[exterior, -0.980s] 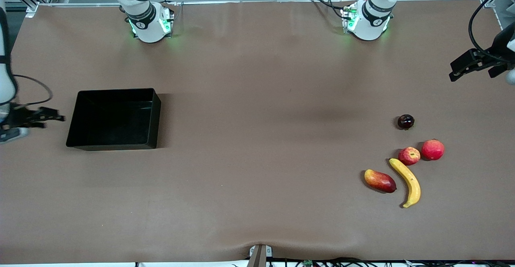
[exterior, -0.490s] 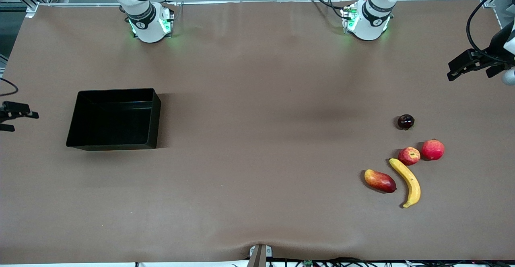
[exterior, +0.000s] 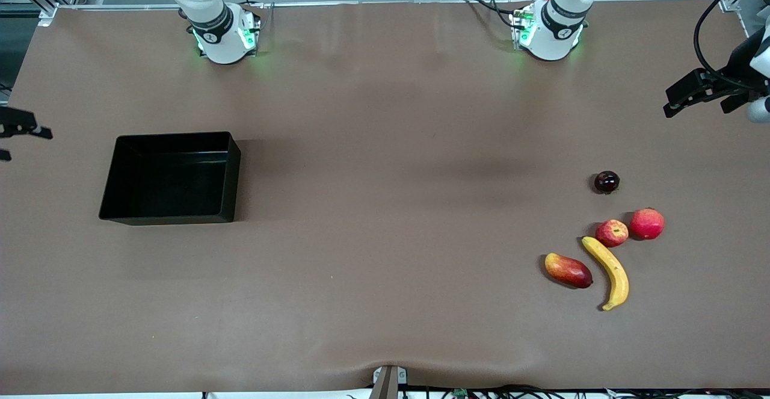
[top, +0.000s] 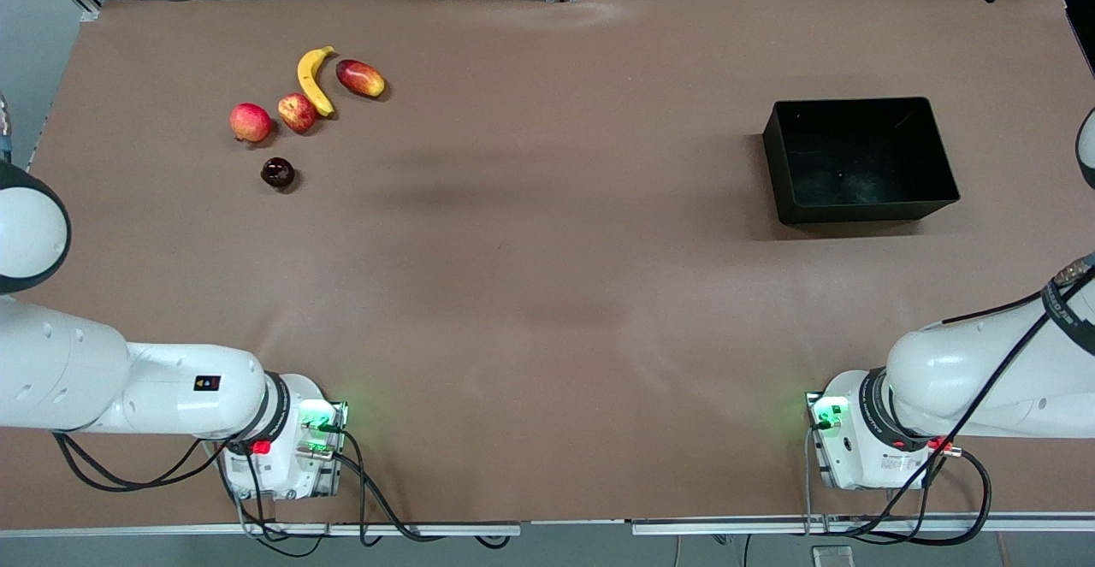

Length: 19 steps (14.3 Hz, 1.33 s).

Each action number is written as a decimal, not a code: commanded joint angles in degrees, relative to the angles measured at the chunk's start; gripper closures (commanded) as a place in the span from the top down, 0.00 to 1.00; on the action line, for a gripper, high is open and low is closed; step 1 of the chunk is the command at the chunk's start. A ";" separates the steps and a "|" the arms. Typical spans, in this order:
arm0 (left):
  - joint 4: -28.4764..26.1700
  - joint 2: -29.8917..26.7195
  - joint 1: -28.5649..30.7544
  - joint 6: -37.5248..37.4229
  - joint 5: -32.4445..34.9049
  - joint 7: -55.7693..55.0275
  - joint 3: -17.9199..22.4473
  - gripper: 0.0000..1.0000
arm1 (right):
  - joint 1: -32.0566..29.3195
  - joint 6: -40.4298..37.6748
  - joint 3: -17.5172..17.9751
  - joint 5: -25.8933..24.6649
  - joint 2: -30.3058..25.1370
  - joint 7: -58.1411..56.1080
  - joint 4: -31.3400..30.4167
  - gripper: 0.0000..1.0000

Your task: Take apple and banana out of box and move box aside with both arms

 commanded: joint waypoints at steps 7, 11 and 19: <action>-1.22 -2.56 -0.12 0.05 -0.19 0.16 -0.54 1.00 | 13.96 0.46 -7.61 0.21 -13.32 22.61 -8.95 1.00; -0.43 -1.94 -0.30 0.05 -0.27 -0.02 -0.54 1.00 | 13.17 1.15 -4.08 -0.41 -17.79 28.53 -11.93 1.00; 0.72 -0.98 -0.38 -0.65 -1.85 -0.28 -0.46 1.00 | 6.70 5.90 -2.33 -3.31 -18.00 28.19 -13.44 1.00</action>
